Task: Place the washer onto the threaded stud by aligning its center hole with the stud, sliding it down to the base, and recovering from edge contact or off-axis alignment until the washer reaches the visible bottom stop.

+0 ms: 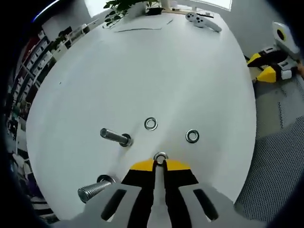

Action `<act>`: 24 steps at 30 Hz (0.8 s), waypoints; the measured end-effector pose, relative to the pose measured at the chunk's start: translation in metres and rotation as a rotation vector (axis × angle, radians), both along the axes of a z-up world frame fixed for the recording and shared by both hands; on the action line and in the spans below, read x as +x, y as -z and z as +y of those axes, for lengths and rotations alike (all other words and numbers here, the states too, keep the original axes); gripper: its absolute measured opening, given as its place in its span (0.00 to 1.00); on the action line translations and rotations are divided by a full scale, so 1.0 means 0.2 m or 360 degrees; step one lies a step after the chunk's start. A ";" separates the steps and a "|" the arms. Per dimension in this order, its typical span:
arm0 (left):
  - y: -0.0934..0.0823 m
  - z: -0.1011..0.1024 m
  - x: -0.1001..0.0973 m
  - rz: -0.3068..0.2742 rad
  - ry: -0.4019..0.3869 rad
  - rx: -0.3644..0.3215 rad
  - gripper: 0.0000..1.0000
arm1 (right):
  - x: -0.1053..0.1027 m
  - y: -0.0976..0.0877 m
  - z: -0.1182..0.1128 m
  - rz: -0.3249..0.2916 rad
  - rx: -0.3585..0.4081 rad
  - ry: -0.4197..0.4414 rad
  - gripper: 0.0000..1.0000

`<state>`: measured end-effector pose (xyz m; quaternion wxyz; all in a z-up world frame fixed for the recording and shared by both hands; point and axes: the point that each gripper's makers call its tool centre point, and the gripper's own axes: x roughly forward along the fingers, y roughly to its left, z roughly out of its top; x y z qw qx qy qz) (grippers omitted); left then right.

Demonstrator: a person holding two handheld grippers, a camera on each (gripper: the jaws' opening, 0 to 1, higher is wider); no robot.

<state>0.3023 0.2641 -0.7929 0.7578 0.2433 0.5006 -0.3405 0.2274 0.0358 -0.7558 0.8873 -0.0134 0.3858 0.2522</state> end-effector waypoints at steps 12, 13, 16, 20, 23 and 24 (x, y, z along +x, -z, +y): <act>-0.02 -0.05 -0.05 0.0049 0.0072 -0.0031 0.17 | 0.00 0.00 0.00 -0.0002 -0.0003 0.0008 0.29; -0.02 -0.06 -0.05 0.0056 0.0076 -0.0029 0.17 | 0.00 0.00 0.00 -0.0002 -0.0002 0.0009 0.29; 0.00 -0.05 -0.05 0.0058 0.0085 -0.0010 0.17 | 0.00 0.00 0.00 0.0000 -0.0002 0.0012 0.29; 0.01 -0.04 -0.04 0.0057 0.0095 0.0010 0.16 | 0.00 0.00 0.00 0.0001 -0.0003 0.0013 0.29; 0.01 -0.04 -0.05 0.0051 0.0095 0.0030 0.16 | 0.00 0.00 -0.01 0.0000 -0.0001 0.0015 0.29; 0.01 -0.04 -0.05 0.0051 0.0095 0.0031 0.16 | 0.00 0.00 -0.01 0.0000 -0.0001 0.0015 0.29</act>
